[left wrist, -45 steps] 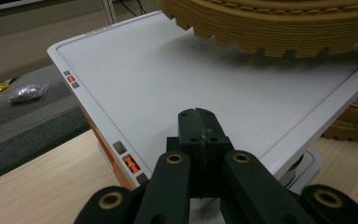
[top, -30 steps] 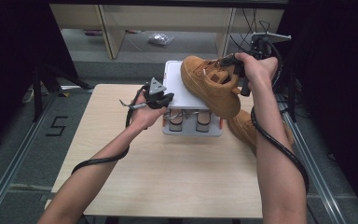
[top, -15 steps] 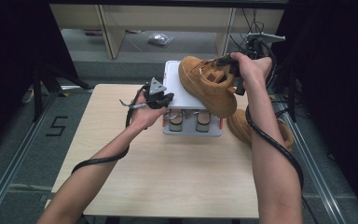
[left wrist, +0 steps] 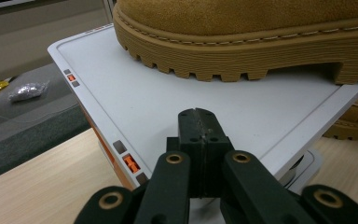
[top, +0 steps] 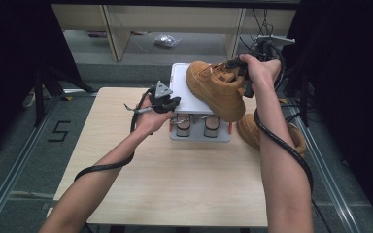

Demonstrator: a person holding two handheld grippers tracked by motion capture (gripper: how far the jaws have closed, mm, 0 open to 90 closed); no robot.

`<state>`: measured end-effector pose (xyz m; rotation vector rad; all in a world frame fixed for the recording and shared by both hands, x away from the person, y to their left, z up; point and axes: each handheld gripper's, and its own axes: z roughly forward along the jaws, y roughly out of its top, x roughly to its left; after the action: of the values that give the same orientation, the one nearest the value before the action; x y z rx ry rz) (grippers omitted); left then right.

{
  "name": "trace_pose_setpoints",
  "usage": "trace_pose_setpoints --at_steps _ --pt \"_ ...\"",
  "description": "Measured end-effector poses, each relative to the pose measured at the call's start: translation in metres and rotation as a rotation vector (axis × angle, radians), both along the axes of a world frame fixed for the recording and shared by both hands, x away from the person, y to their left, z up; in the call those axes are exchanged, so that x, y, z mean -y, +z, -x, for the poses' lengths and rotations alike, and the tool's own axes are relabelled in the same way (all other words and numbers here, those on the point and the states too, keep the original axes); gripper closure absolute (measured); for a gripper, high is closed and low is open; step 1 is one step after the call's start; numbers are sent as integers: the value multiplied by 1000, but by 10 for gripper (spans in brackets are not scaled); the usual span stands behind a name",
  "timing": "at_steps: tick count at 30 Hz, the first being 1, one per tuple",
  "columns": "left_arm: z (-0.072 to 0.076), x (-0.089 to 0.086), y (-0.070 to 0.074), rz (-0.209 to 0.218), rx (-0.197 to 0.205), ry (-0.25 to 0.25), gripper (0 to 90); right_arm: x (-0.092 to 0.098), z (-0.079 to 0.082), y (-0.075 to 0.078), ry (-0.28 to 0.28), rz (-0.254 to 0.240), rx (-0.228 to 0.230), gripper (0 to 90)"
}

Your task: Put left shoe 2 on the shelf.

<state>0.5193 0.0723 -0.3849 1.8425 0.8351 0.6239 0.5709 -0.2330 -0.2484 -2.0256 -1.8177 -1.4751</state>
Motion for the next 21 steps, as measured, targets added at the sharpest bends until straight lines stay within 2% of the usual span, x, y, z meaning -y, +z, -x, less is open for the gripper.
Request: trace_pose_setpoints --at_steps 1,3,4,8,9,11,12,14,16,18,20,21 --pt "0 0 0 1 0 0 897 0 0 1 1 -11 -7 810" --pt "-1 1 0 -4 0 0 897 2 -2 0 9 3 -9 796" --pt "0 2 0 0 -3 2 897 2 -2 0 10 25 6 785" --pt "-1 1 0 -4 -1 -1 897 3 -3 -1 24 51 36 747" --pt "-1 1 1 -4 -2 -1 897 2 -3 -2 6 41 28 715" --pt "-1 1 0 2 -2 -2 897 4 -4 -4 11 51 32 660" --pt "-1 1 0 1 -2 -3 897 4 -2 -3 7 45 19 635" --pt "-1 3 1 -8 -2 0 897 5 -2 -3 15 80 56 608" --pt "-1 3 1 -10 -4 0 897 5 0 -1 10 126 39 565" --pt "-1 3 1 -2 -6 4 897 6 2 1 6 110 50 524" --pt "-1 3 1 -6 -4 3 897 7 5 3 1 135 69 497" --pt "-1 3 1 -8 -4 3 897 7 7 5 -2 134 59 489"
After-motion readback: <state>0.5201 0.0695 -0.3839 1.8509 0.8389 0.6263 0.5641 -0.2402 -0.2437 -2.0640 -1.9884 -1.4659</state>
